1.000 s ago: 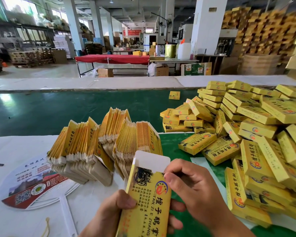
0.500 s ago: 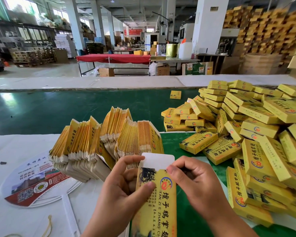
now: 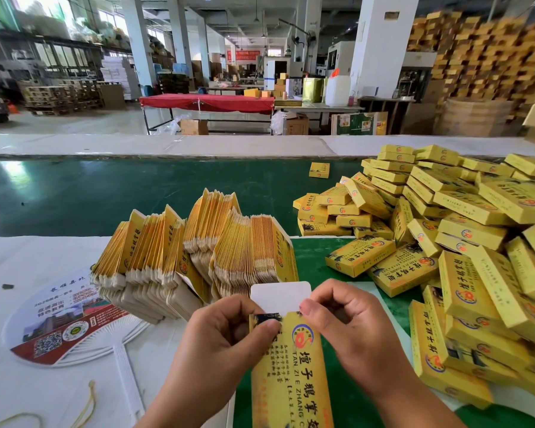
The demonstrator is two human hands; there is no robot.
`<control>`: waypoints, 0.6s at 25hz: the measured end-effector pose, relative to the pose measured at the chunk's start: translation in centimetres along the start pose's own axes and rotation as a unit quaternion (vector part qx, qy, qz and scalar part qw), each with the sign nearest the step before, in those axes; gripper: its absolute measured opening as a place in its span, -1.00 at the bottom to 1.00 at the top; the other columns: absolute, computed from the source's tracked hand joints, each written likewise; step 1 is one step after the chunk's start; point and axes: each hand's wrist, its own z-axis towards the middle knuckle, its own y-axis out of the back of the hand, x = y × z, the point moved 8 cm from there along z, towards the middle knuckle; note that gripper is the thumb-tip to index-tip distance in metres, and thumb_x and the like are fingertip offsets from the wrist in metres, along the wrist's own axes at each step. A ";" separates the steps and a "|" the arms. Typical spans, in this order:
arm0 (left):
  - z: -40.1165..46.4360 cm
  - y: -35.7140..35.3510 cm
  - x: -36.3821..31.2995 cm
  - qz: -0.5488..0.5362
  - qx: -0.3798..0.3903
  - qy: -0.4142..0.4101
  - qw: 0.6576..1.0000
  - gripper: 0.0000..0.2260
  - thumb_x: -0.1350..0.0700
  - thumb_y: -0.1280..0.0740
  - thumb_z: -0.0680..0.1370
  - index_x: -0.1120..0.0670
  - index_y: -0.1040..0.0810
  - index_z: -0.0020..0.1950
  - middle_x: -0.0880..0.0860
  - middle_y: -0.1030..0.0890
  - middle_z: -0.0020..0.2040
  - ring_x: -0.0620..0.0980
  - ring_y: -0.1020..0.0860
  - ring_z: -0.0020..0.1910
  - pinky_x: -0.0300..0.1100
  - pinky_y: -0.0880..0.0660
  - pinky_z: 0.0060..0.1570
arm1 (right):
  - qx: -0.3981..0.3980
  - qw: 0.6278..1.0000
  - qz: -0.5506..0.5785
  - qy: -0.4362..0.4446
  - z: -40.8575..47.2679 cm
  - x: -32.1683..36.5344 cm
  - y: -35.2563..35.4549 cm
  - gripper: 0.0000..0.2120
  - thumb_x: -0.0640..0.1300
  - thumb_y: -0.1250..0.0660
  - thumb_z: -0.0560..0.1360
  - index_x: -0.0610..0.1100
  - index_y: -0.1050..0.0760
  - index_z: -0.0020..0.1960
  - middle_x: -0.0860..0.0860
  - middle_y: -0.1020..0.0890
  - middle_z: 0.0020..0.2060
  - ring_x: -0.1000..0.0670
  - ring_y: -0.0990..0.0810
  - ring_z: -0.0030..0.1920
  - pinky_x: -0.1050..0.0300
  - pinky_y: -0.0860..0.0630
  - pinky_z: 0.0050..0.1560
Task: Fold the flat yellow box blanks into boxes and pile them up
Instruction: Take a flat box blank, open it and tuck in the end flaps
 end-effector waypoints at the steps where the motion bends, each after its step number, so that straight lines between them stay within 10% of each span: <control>1: 0.0 0.5 -0.1 0.022 -0.022 -0.010 0.999 -0.72 -0.09 -0.53 0.29 0.08 -0.61 -0.20 0.25 -0.53 -0.38 0.10 -0.49 -0.33 -0.05 -0.44 -0.35 | -0.005 1.000 0.023 -0.020 0.1 -0.3 0.1 -0.78 0.08 -0.46 0.37 -0.02 -0.57 -0.07 -0.13 -0.64 -0.29 -0.01 -0.61 -0.28 0.16 -0.53 -0.31; 4: 0.0 0.4 -0.3 -0.009 -0.025 -0.009 1.000 -0.62 -0.04 -0.58 0.33 -0.07 -0.56 0.08 0.26 -0.66 -0.19 0.33 -0.60 -0.23 0.25 -0.61 -0.23 | 0.038 0.991 0.083 -0.096 0.0 -1.6 -0.7 -0.59 0.07 -0.49 0.35 0.14 -0.53 0.18 -0.13 -0.71 -0.19 -0.05 -0.69 -0.21 0.17 -0.53 -0.29; 6: 0.1 0.3 0.0 -0.046 -0.011 0.018 0.999 -0.50 0.03 -0.59 0.31 -0.14 -0.52 0.19 0.20 -0.71 -0.07 0.24 -0.68 -0.12 0.11 -0.65 -0.16 | 0.071 0.990 0.070 -0.101 -0.1 -1.5 -1.2 -0.67 0.08 -0.45 0.39 0.09 -0.59 0.15 -0.14 -0.73 -0.18 -0.05 -0.70 -0.21 0.14 -0.53 -0.32; 15: 0.3 0.2 -0.3 -0.036 0.010 0.000 0.999 -0.84 0.15 -0.55 0.36 0.10 -0.64 -0.12 0.11 -0.67 -0.23 -0.03 -0.65 -0.31 -0.26 -0.56 -0.34 | 0.063 0.994 0.042 -0.081 0.0 -1.3 -0.7 -0.73 0.06 -0.46 0.39 -0.06 -0.68 0.02 -0.09 -0.68 -0.32 -0.01 -0.62 -0.34 0.18 -0.48 -0.48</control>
